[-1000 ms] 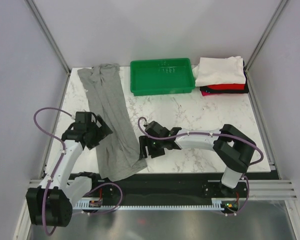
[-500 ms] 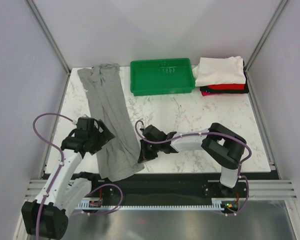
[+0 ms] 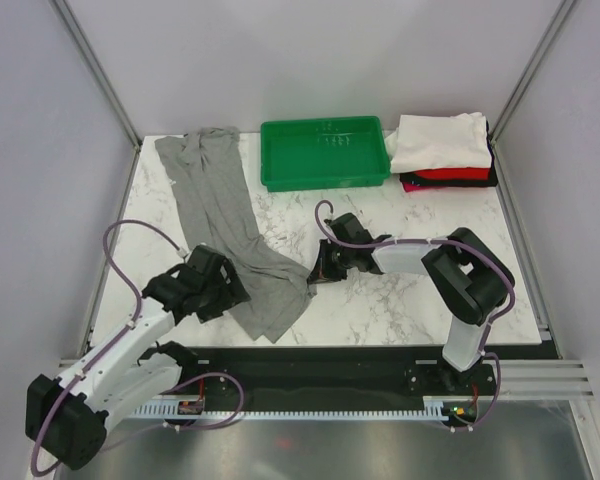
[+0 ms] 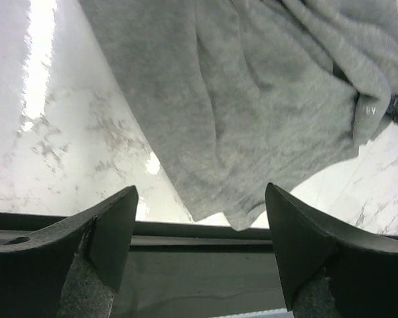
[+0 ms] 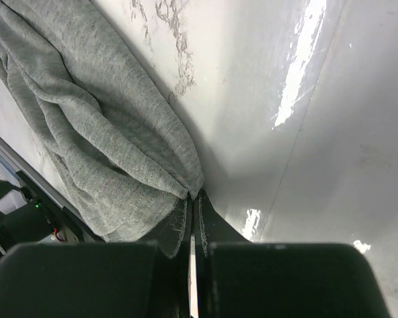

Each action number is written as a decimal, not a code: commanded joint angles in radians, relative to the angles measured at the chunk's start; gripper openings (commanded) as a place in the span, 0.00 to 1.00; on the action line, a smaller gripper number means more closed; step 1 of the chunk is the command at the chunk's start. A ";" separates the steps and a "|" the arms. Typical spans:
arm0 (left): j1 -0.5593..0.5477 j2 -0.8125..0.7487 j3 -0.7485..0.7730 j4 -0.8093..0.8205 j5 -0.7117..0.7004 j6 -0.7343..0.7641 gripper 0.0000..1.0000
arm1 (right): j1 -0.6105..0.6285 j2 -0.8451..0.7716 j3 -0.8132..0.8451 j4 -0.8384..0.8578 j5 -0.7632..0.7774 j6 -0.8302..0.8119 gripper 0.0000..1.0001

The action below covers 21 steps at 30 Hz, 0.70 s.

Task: Fold and stack the t-shirts
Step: Fold the tshirt

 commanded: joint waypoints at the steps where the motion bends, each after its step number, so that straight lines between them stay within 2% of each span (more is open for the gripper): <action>1: -0.100 -0.014 -0.013 -0.049 -0.040 -0.135 0.83 | 0.008 0.020 -0.044 -0.072 0.056 -0.067 0.00; 3: -0.175 -0.028 -0.051 -0.046 -0.046 -0.186 0.82 | 0.008 0.028 -0.054 -0.050 0.050 -0.061 0.00; 7: -0.255 -0.021 -0.110 -0.001 -0.037 -0.272 0.63 | 0.008 0.034 -0.068 -0.026 0.030 -0.053 0.00; 8: -0.278 -0.010 -0.116 0.022 -0.034 -0.279 0.61 | 0.008 0.034 -0.071 -0.026 0.029 -0.057 0.00; 17: -0.401 0.136 -0.148 0.157 -0.026 -0.367 0.59 | 0.006 0.037 -0.084 -0.007 0.019 -0.065 0.00; 21: -0.412 0.153 -0.153 0.178 -0.057 -0.375 0.58 | 0.008 0.036 -0.099 0.030 0.000 -0.068 0.00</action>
